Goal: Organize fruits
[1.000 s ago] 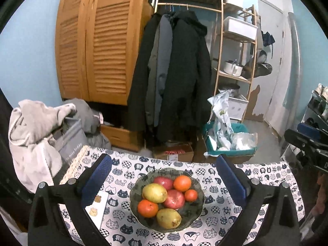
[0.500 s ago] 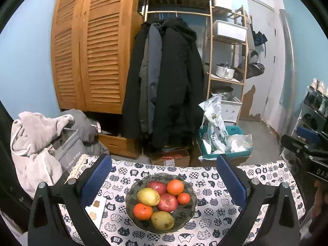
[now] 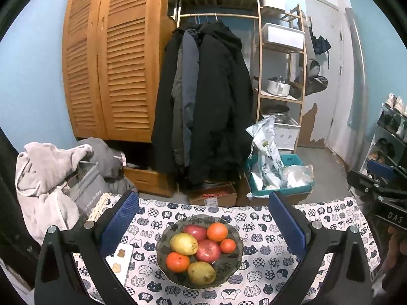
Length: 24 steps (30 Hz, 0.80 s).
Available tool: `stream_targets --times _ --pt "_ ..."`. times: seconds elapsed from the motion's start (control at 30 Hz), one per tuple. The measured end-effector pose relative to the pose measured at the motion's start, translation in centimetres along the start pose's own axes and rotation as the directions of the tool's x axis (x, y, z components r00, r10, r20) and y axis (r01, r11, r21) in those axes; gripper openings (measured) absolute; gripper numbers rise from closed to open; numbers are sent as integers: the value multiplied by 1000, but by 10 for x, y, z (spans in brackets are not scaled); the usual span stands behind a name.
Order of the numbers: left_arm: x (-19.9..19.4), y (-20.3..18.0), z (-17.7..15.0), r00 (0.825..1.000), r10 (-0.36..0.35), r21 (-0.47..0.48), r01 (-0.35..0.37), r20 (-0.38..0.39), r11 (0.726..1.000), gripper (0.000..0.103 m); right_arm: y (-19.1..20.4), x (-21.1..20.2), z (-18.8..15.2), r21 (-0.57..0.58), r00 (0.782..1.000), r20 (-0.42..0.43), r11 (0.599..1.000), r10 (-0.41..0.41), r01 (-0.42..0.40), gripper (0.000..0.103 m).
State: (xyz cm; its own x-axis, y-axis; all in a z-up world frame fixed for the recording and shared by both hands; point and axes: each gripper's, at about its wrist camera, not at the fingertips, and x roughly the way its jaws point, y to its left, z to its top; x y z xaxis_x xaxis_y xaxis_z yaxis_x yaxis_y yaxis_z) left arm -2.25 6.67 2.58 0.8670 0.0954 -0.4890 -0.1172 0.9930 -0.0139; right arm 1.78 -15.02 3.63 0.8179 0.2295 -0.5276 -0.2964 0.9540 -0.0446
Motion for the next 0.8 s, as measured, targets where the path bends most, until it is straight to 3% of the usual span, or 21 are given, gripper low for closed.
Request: stream_targets --times 0.8 --pt "-3 -2 -1 1000 16 9 -16 13 1000 103 -3 1 -5 -5 1000 -15 1000 1 -1 77"
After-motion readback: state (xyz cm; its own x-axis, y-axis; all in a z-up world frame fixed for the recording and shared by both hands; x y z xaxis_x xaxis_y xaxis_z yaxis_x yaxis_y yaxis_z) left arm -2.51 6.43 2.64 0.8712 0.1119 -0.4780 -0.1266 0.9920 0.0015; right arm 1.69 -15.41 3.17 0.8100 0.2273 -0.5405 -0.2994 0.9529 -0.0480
